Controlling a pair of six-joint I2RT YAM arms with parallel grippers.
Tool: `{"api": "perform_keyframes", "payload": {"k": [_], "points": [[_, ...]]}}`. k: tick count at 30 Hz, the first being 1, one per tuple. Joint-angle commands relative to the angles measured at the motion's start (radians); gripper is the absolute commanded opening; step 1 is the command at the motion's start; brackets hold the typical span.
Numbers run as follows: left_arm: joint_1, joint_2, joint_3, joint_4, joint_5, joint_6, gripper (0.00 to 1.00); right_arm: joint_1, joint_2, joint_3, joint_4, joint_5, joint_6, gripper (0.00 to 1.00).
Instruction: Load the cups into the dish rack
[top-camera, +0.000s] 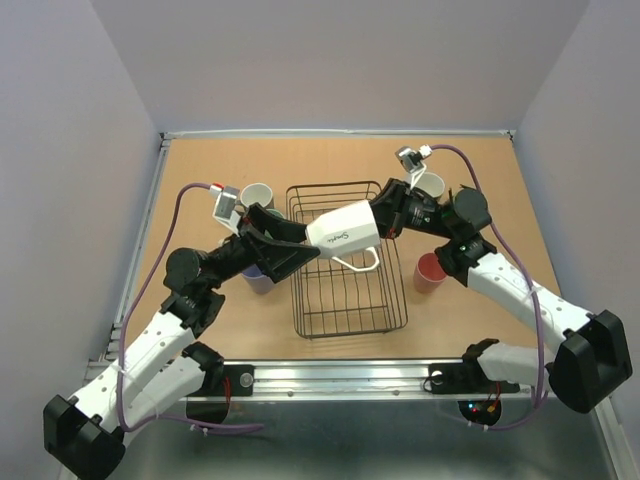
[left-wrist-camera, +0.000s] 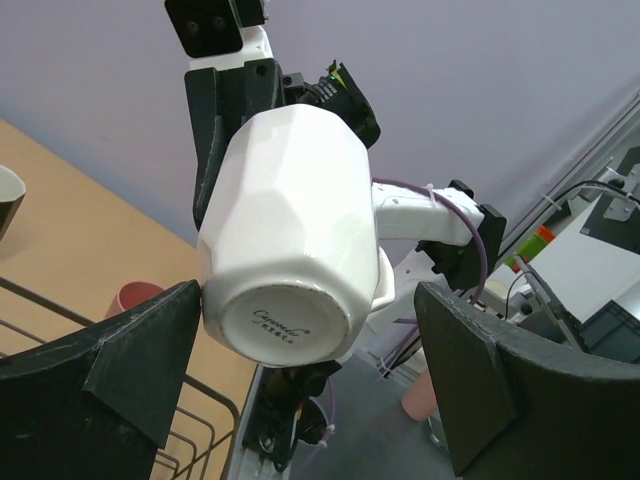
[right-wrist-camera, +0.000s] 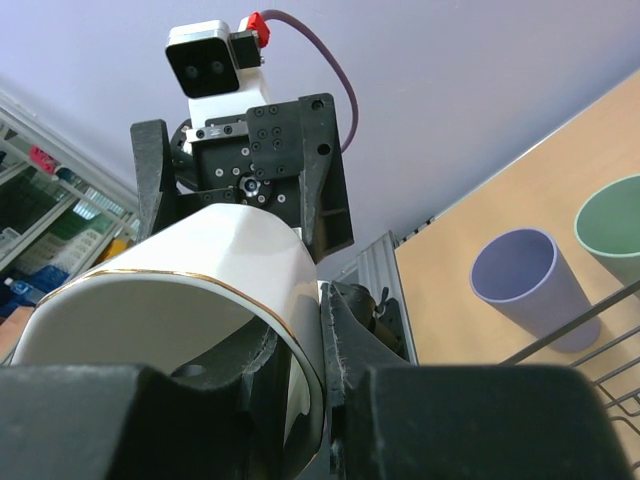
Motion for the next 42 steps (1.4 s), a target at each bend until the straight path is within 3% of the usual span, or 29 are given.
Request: {"api": "perform_keyframes", "payload": {"k": [1, 20, 41, 42], "points": [[-0.024, 0.006, -0.017, 0.079, 0.005, 0.026, 0.99, 0.029, 0.019, 0.057, 0.164, 0.075, 0.038, 0.0], [-0.033, -0.011, -0.025, 0.141, -0.026, 0.044, 0.97, 0.121, 0.095, 0.014, 0.222, 0.129, 0.013, 0.0], [-0.062, 0.018, -0.062, 0.346, 0.0, -0.103, 0.94, 0.167, 0.152, -0.023, 0.233, 0.138, -0.093, 0.0], [-0.061, 0.017, -0.062, 0.348, 0.001, -0.112, 0.9, 0.172, 0.152, -0.023, 0.233, 0.14, -0.097, 0.01]]}}
